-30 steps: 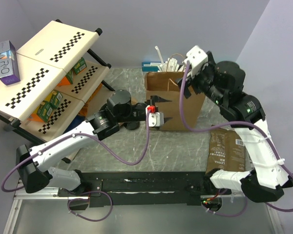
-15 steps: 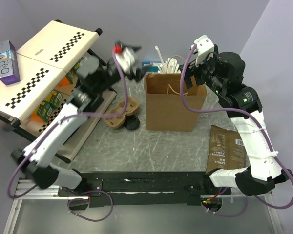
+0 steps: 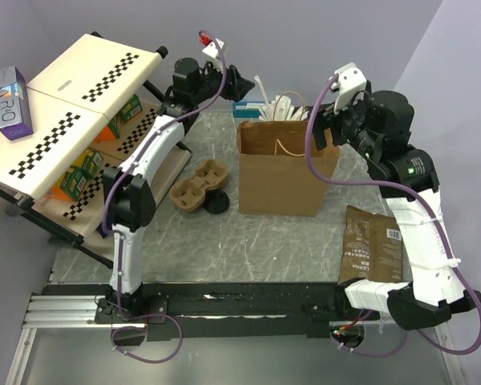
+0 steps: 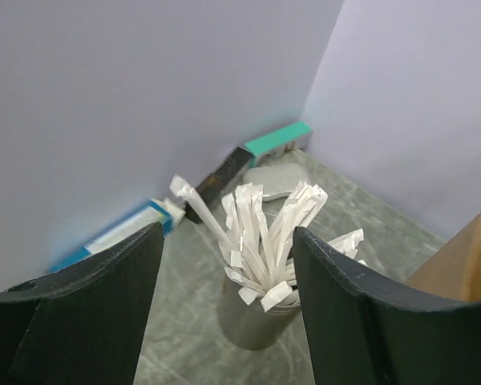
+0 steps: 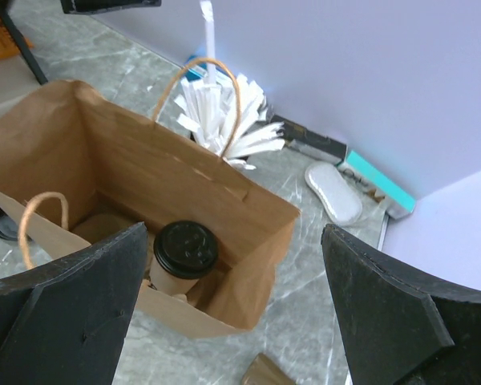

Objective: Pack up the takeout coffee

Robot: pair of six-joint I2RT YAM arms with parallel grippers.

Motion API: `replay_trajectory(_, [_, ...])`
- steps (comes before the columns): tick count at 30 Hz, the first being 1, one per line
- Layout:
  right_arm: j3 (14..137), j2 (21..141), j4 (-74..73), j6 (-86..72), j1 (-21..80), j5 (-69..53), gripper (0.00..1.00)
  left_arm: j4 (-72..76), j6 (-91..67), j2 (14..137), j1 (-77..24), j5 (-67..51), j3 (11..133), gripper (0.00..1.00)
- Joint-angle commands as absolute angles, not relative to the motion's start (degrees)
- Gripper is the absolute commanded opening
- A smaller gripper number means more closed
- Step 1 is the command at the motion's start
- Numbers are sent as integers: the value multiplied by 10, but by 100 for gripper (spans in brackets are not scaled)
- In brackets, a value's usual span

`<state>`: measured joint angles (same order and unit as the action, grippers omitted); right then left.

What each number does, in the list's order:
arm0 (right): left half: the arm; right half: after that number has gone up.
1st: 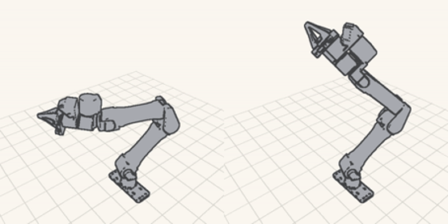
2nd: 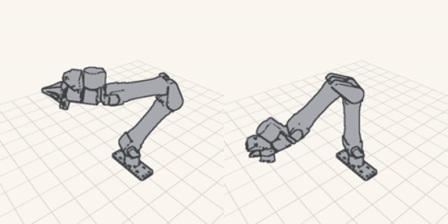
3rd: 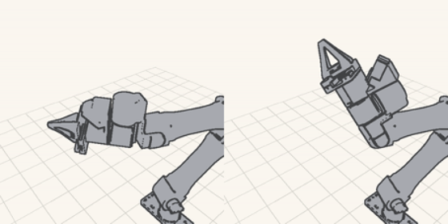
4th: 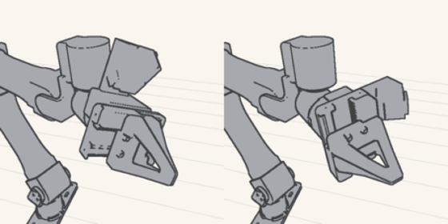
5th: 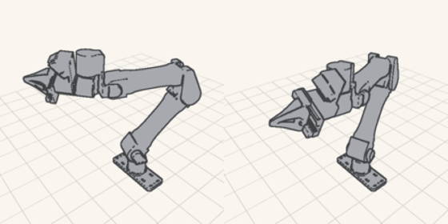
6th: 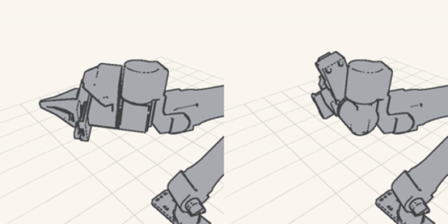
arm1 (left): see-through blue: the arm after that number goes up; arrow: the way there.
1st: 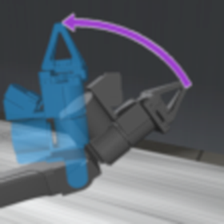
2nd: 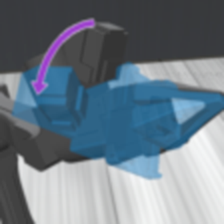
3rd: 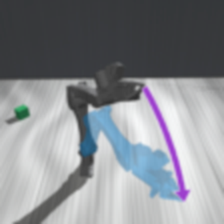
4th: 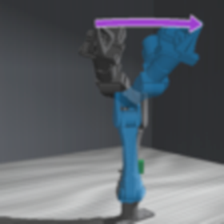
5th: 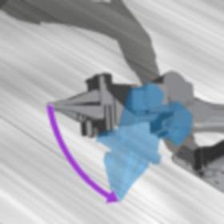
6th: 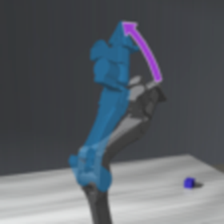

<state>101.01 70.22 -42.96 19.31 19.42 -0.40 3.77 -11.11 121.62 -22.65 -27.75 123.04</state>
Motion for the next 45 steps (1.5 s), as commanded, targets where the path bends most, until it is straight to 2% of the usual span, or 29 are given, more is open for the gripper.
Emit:
replay_trajectory(1, [1013,693,-439,171,171,-31,94,125,-235,1262,-214,-351,1288,71])
replay_trajectory(7, [992,687,-446,160,156,-43,94,207,-280,1331,-219,-363,1305,72])
replay_trajectory(12, [976,690,-457,155,142,-64,94,250,-294,1383,-221,-356,1327,66])
replay_trajectory(20, [955,692,-470,156,127,-74,94,314,-296,1460,-237,-329,1392,66])
replay_trajectory(24, [949,694,-470,156,116,-74,95,319,-294,1490,-250,-295,1422,61])
replay_trajectory(25, [948,695,-468,157,114,-73,95,323,-301,1499,-250,-278,1424,56])
replay_trajectory(33, [945,704,-464,163,96,-66,95,369,-311,1522,-252,-255,1448,35])
replay_trajectory(34, [946,706,-463,163,96,-66,95,378,-314,1520,-252,-258,1448,24])
replay_trajectory(35, [947,707,-463,163,92,-64,95,382,-316,1517,-252,-261,1446,20])
replay_trajectory(36, [948,710,-462,163,90,-64,95,394,-319,1515,-252,-259,1442,2])
replay_trajectory(45, [964,725,-459,166,84,-62,96,424,-323,1483,-254,-265,1432,1])
